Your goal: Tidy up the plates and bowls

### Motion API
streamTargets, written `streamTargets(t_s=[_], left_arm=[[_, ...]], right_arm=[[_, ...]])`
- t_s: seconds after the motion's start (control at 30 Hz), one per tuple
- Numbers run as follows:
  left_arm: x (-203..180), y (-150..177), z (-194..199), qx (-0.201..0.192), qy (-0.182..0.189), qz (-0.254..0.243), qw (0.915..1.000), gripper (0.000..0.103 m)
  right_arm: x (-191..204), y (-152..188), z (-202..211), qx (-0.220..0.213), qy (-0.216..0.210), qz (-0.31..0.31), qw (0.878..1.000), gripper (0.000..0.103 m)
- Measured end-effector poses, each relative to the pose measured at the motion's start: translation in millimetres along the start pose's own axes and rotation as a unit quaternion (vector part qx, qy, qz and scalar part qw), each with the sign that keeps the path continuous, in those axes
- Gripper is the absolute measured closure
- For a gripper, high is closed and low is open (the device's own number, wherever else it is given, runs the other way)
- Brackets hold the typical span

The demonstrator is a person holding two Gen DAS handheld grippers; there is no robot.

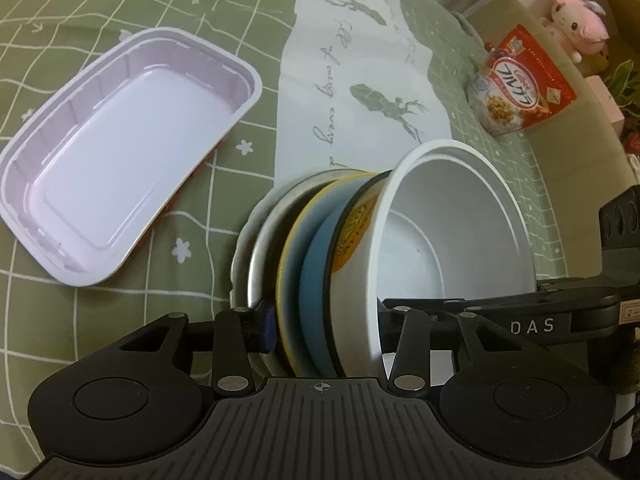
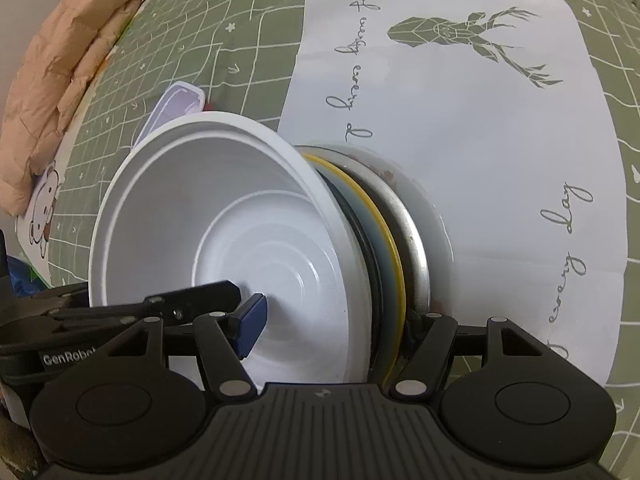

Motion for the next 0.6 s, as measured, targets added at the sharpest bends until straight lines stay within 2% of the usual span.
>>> streamTargets(t_s=[0.27,0.4,0.6], left_arm=[[-3.2,-0.6,12.2,0.002,-0.009,-0.022,0.9997,0.061],[-5.3,-1.2,16.7,-0.005,-0.014,-0.03,0.9994,0.058],[-6.7,-3.4,18.1,-0.005,-0.021,-0.033,0.9992,0.061]], right_arm=[[2.2,3.8,14.3,-0.018,0.008,0.003,1.0,0.037],[1.9,3.7,23.5,-0.031,0.014,0.01,0.999,0.037],[12.9,2.8,45.0,-0.067,0.005,0.035,0.997,0.037]])
Point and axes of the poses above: each gripper's, at about its wrist camera, not at the fingertips, and z roughly against the way its jaws point, x to its left, y to its underside, the point moved 7 cm from there along -z, roughly the way its jaws point, and after that the axes turned 10 degrees about -z, right-handed, at the moved point
